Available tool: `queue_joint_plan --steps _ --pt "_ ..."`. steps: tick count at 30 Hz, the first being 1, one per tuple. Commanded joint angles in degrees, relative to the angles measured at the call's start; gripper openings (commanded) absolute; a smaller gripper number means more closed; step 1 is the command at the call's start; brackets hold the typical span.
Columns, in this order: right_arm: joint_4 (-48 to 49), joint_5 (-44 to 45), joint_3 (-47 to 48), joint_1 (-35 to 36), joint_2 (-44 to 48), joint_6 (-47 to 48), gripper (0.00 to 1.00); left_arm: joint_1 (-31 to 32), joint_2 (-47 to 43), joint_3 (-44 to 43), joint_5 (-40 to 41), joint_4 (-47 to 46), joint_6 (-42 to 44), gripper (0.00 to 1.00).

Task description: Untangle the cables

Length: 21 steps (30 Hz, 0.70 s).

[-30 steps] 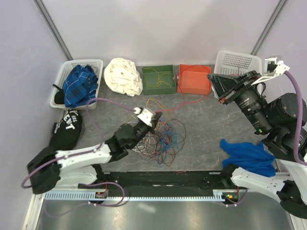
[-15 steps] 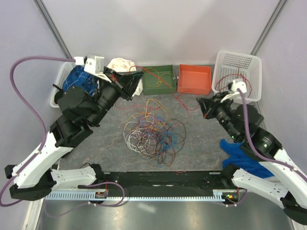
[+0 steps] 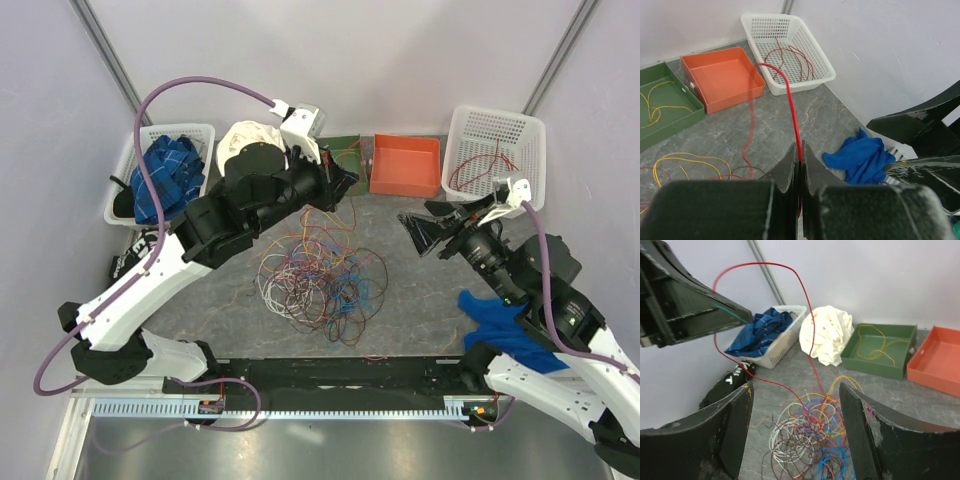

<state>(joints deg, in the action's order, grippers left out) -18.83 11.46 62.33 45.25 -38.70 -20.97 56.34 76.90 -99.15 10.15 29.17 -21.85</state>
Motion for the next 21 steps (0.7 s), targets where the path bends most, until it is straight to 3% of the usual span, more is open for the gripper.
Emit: queue_joint_plan --steps 1,17,21 --pt "5.2 -5.3 -1.2 0.2 -1.1 1.6 0.76 -0.2 -0.9 -2.4 -1.8 0.0 -2.1 0.02" --pt "18.4 -2.0 -2.8 0.2 -18.5 4.4 0.74 -0.2 0.4 -3.3 -5.1 0.1 -2.9 0.02" --pt "25.7 -2.4 -2.4 0.2 -22.8 3.5 0.72 -0.2 0.4 -3.1 -5.3 0.1 -3.0 0.02"
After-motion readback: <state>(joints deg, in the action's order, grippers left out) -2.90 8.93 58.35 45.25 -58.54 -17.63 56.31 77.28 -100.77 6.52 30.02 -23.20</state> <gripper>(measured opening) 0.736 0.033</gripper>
